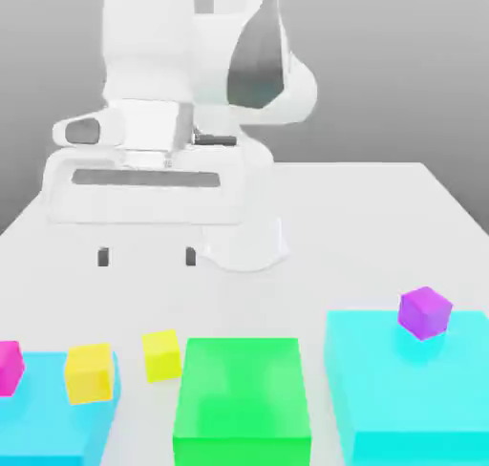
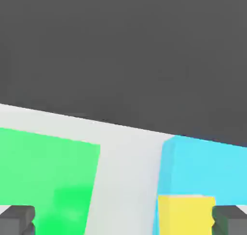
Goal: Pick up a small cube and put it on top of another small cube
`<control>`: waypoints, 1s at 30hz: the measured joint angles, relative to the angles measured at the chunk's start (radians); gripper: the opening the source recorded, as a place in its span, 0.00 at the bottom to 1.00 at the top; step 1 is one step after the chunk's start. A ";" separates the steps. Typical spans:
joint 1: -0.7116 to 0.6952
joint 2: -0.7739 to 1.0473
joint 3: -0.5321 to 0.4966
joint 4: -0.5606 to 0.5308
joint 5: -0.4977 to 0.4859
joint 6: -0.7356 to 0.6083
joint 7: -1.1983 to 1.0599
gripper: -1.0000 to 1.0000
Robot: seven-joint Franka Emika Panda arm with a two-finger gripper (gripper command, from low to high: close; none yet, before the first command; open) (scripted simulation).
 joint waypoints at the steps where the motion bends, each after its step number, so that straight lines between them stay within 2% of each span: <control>1: -0.003 0.046 -0.016 -0.030 0.012 0.032 -0.044 0.50; 3: -0.007 0.127 -0.046 -0.087 0.044 0.088 -0.131 0.50; 5: -0.014 0.204 -0.031 -0.103 0.111 0.146 -0.206 0.50; 9: -0.109 0.352 0.099 -0.082 0.267 0.261 -0.327 0.50; 11: -0.185 0.423 0.182 -0.069 0.300 0.320 -0.354 0.50; 12: -0.209 0.445 0.207 -0.065 0.307 0.338 -0.360 0.00; 19: -0.212 0.443 0.210 -0.065 0.303 0.335 -0.356 0.00; 24: -0.145 0.285 0.106 -0.098 0.157 0.210 -0.248 0.00; 26: -0.151 0.212 0.094 -0.111 0.101 0.151 -0.207 0.00; 30: -0.171 0.123 0.108 -0.011 0.042 0.101 -0.067 0.00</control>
